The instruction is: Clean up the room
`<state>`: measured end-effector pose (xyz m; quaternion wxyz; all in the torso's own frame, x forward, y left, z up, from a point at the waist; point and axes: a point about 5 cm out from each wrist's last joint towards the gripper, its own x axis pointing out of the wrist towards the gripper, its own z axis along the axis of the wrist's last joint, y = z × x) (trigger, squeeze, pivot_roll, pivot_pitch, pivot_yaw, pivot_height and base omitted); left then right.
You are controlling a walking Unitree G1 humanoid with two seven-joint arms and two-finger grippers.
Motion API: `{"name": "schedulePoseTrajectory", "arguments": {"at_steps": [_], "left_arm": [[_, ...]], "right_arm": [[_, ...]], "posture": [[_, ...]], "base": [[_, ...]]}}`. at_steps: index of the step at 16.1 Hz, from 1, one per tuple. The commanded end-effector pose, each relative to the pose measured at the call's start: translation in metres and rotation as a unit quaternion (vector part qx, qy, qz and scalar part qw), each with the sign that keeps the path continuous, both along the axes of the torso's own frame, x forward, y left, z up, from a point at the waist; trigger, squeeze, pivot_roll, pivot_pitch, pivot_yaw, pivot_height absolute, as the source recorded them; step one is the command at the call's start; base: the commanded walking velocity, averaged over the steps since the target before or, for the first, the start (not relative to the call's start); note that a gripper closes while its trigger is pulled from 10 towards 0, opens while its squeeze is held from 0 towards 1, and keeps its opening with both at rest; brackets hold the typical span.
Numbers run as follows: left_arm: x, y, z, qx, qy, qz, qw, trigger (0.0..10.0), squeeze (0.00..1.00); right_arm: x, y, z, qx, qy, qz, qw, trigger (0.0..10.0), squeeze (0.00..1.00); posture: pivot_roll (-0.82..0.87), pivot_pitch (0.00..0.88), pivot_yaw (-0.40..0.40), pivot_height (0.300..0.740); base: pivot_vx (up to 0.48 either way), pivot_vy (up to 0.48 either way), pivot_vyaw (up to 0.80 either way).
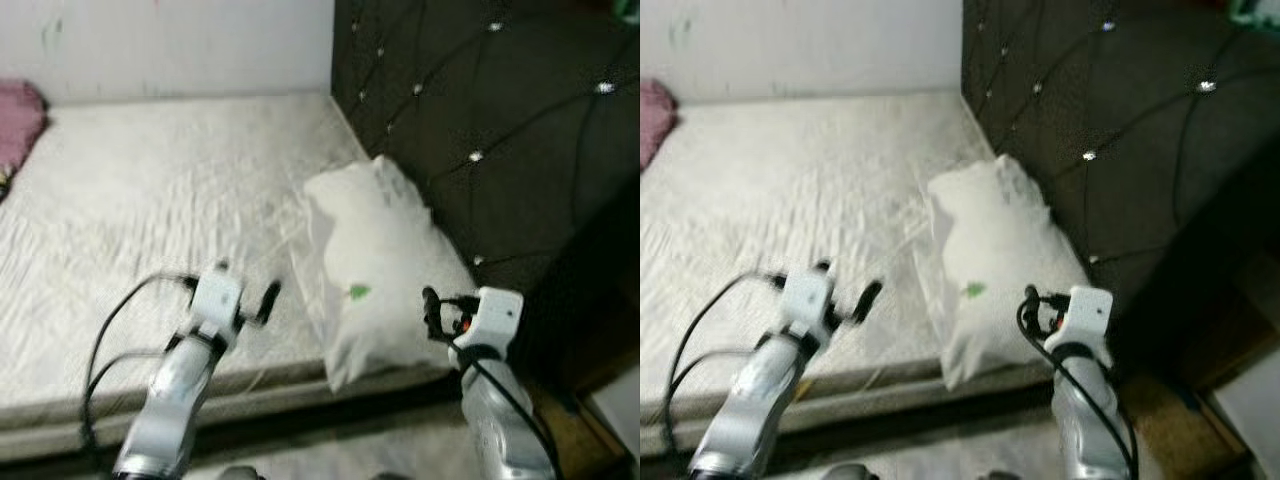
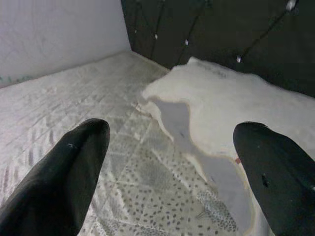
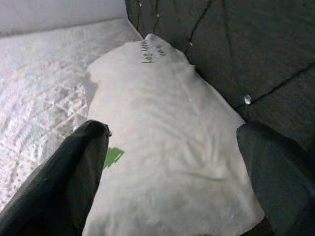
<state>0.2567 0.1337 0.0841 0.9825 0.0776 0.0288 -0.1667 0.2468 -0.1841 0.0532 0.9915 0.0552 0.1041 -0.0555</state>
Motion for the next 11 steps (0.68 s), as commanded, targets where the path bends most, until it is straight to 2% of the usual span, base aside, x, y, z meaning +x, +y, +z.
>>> {"name": "schedulePoseTrajectory", "arguments": {"at_steps": [1,3,4,5,7,9,11], "left_arm": [[-0.003,0.004,-0.005,0.0,0.002,0.018,1.0,10.0,0.0],[-0.013,-0.003,-0.014,-0.051,0.032,0.055,0.997,10.0,0.0],[-0.019,-0.007,-0.017,-0.04,0.025,0.05,0.998,10.0,0.0],[-0.02,-0.002,-0.017,-0.043,0.021,0.072,0.996,10.0,0.0],[-0.016,0.014,-0.015,-0.052,0.013,0.123,0.991,10.0,0.0],[-0.015,0.015,-0.012,-0.057,0.009,0.127,0.99,10.0,0.0],[-0.016,0.008,-0.01,-0.065,0.004,0.107,0.992,10.0,0.0]], "right_arm": [[0.004,0.007,0.003,-0.009,-0.007,0.008,1.0,10.0,0.0],[0.004,0.009,0.006,-0.013,-0.019,0.027,0.999,10.0,0.0],[0.006,0.014,0.01,-0.021,-0.032,0.042,0.998,10.0,0.0],[0.006,0.017,0.01,-0.04,-0.029,0.049,0.998,10.0,0.0],[0.009,0.022,0.01,-0.043,-0.027,0.069,0.996,10.0,0.0],[0.012,0.025,0.013,-0.029,-0.039,0.079,0.996,10.0,0.0],[0.015,0.024,0.015,-0.033,-0.045,0.087,0.995,10.0,0.0]], "posture": [[-0.01,0.023,-0.028,0.74],[-0.03,0.024,-0.018,0.74],[-0.03,0.026,-0.011,0.74],[-0.03,0.026,-0.011,0.74],[-0.02,0.034,-0.007,0.74],[-0.01,0.034,-0.012,0.74],[-0.01,0.03,-0.004,0.74]], "base": [[0.0,0.48,0.0],[0.0,0.441,0.0],[0.0,0.0,0.0],[0.0,0.0,0.0],[0.0,0.0,0.0],[0.0,0.0,0.0],[0.129,0.0,0.0]]}}
